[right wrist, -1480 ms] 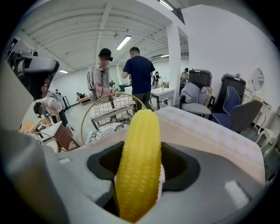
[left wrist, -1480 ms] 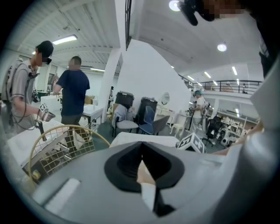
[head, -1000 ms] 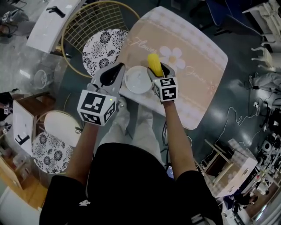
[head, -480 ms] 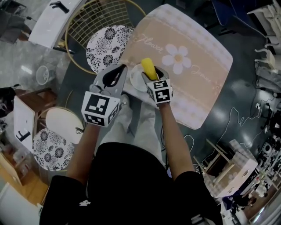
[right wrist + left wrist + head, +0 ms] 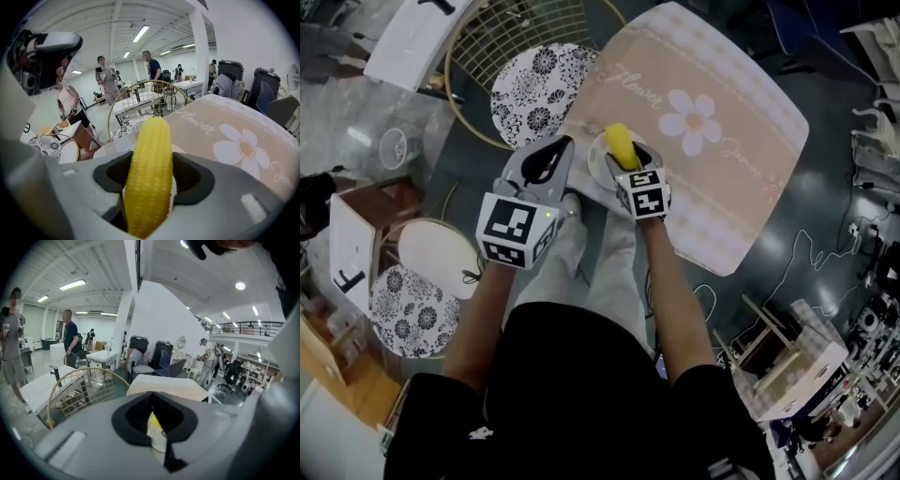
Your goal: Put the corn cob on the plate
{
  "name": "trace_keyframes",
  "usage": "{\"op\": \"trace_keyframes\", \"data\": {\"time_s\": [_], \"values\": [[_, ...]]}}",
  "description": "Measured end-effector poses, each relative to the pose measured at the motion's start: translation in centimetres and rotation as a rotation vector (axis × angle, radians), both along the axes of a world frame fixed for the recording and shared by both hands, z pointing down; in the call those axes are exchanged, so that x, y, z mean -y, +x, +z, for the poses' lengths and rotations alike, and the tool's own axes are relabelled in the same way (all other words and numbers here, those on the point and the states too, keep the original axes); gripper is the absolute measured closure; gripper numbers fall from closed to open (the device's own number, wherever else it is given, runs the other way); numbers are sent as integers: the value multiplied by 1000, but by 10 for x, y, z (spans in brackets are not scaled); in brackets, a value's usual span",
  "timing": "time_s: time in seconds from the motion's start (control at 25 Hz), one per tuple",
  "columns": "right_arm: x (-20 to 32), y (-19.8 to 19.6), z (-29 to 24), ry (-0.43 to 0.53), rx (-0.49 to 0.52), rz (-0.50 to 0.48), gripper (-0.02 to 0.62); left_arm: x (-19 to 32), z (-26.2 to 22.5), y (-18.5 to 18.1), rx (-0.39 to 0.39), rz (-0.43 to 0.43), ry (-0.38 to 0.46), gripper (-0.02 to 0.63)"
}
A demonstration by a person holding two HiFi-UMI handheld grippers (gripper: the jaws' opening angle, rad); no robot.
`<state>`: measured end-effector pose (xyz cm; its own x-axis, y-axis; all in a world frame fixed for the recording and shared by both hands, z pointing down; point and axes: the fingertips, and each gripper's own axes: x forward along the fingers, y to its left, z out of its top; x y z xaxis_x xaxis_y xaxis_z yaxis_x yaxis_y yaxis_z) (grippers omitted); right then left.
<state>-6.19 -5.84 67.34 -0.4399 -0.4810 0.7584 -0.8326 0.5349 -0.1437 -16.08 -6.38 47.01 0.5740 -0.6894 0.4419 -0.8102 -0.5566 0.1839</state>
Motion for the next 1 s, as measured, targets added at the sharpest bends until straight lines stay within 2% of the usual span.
{"op": "trace_keyframes", "data": {"time_s": [0.44, 1.0], "values": [[-7, 0, 19, -30, -16, 4, 339, -1, 9, -2, 13, 4, -9, 601], [-6, -2, 24, -1, -98, -26, 334, -2, 16, -4, 8, -3, -26, 601]]}}
